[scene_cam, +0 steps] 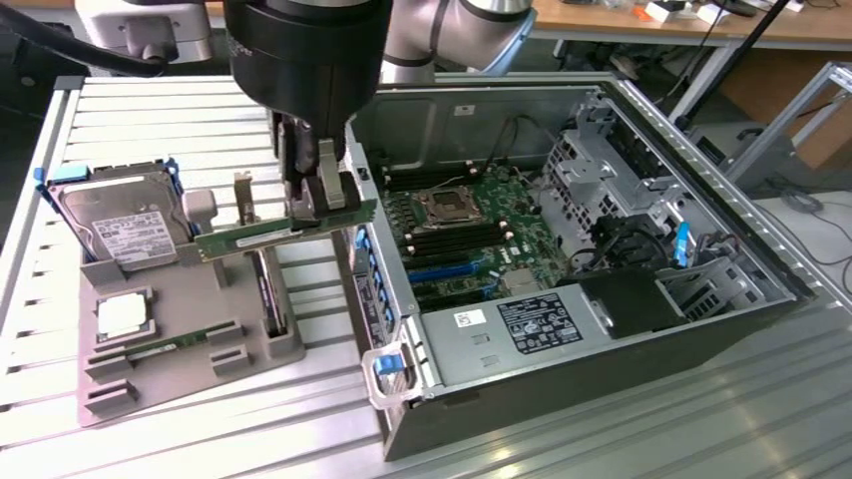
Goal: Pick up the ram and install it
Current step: 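Pick up the ram and move it above insertion slot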
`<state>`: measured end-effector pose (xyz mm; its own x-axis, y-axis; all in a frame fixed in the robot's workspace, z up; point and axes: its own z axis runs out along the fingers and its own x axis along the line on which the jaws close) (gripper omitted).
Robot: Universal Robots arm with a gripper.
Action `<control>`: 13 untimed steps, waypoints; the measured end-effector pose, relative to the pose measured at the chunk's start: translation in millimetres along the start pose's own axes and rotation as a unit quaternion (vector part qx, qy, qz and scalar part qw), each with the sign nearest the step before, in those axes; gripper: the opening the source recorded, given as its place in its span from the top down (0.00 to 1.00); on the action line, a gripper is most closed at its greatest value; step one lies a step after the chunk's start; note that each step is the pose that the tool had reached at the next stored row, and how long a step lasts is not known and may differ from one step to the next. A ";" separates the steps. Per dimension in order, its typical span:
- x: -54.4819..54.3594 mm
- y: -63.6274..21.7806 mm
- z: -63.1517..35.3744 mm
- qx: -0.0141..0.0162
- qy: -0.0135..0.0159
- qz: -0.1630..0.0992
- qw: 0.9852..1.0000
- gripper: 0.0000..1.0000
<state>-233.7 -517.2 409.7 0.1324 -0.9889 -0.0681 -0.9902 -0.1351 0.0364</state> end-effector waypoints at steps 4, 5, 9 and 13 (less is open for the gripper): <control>0.8 -5.6 0.0 0.000 0.000 0.000 1.000 0.88; 1.0 -7.6 -0.1 0.000 0.000 0.000 1.000 0.88; 1.9 -14.2 -0.1 0.000 0.000 0.000 1.000 0.88; 2.8 -20.3 0.0 0.000 0.000 0.000 1.000 0.88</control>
<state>-213.2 -517.3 408.8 0.1324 -0.9889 -0.0680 -0.9902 -0.1351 0.0364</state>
